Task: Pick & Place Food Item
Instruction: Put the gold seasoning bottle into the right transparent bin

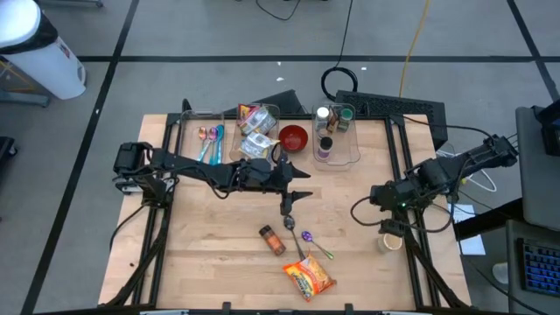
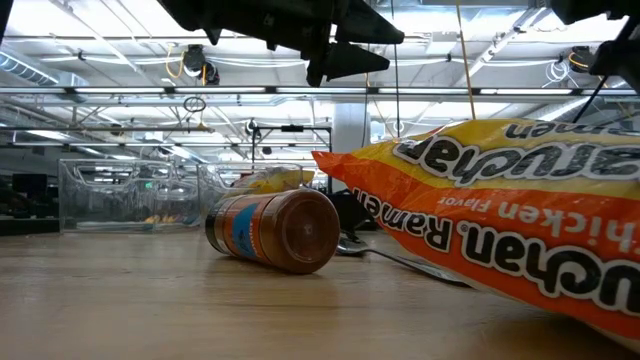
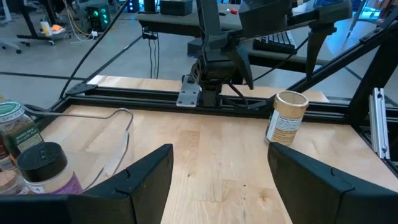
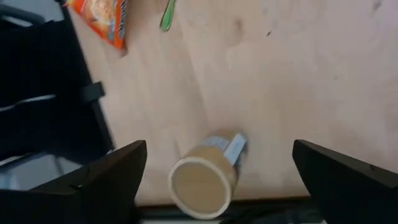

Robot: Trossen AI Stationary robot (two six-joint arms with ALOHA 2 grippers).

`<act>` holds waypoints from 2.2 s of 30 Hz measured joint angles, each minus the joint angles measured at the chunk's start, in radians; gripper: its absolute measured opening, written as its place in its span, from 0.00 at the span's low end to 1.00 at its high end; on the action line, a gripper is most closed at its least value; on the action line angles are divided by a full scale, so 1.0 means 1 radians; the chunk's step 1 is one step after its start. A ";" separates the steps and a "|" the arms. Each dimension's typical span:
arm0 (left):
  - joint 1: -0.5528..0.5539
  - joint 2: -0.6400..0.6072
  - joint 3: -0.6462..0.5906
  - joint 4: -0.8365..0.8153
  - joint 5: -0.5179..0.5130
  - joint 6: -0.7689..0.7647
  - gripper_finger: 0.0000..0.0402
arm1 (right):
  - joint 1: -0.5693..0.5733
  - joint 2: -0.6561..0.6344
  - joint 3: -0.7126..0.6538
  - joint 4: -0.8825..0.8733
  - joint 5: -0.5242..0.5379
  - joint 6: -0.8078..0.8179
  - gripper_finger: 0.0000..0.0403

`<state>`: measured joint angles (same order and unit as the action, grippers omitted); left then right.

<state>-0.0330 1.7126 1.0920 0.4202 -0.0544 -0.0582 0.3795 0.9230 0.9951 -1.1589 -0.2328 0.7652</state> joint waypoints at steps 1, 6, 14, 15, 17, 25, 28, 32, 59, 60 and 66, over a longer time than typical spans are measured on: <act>0.000 0.000 0.000 0.000 0.000 0.000 0.68 | -0.005 0.000 0.000 0.001 -0.022 0.000 0.99; 0.001 0.000 0.000 0.000 0.000 -0.003 0.68 | -0.013 0.000 0.000 0.030 -0.056 -0.013 0.99; 0.001 0.000 0.000 0.002 0.000 -0.032 0.67 | -0.014 0.001 0.000 0.079 -0.058 0.036 0.99; 0.001 0.000 0.000 0.002 0.000 -0.034 0.67 | -0.014 0.001 0.000 0.088 -0.059 0.045 0.99; 0.001 0.000 0.000 0.002 0.000 -0.034 0.68 | -0.013 0.001 0.000 0.115 -0.055 0.057 0.99; 0.001 0.000 0.000 0.002 0.000 -0.066 0.68 | -0.020 -0.008 -0.027 0.337 -0.027 -0.067 0.99; 0.001 0.000 0.000 0.002 0.000 -0.081 0.68 | -0.012 -0.031 -0.027 0.404 -0.026 -0.118 0.99; 0.001 0.000 0.000 0.002 0.000 -0.087 0.68 | 0.031 -0.061 -0.027 0.401 0.010 -0.155 0.99; 0.001 0.000 0.000 0.003 -0.056 -0.105 0.68 | 0.453 0.108 -0.027 0.033 0.309 -0.130 0.99; 0.001 0.000 0.000 0.003 -0.059 -0.103 0.68 | 0.459 0.110 -0.027 0.033 0.307 -0.121 0.99; 0.001 0.000 0.000 0.003 -0.060 -0.101 0.68 | 0.489 0.109 -0.027 0.099 0.254 -0.071 0.99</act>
<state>-0.0322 1.7126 1.0920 0.4236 -0.1139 -0.1596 0.8683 1.0325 0.9684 -1.0603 0.0213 0.6944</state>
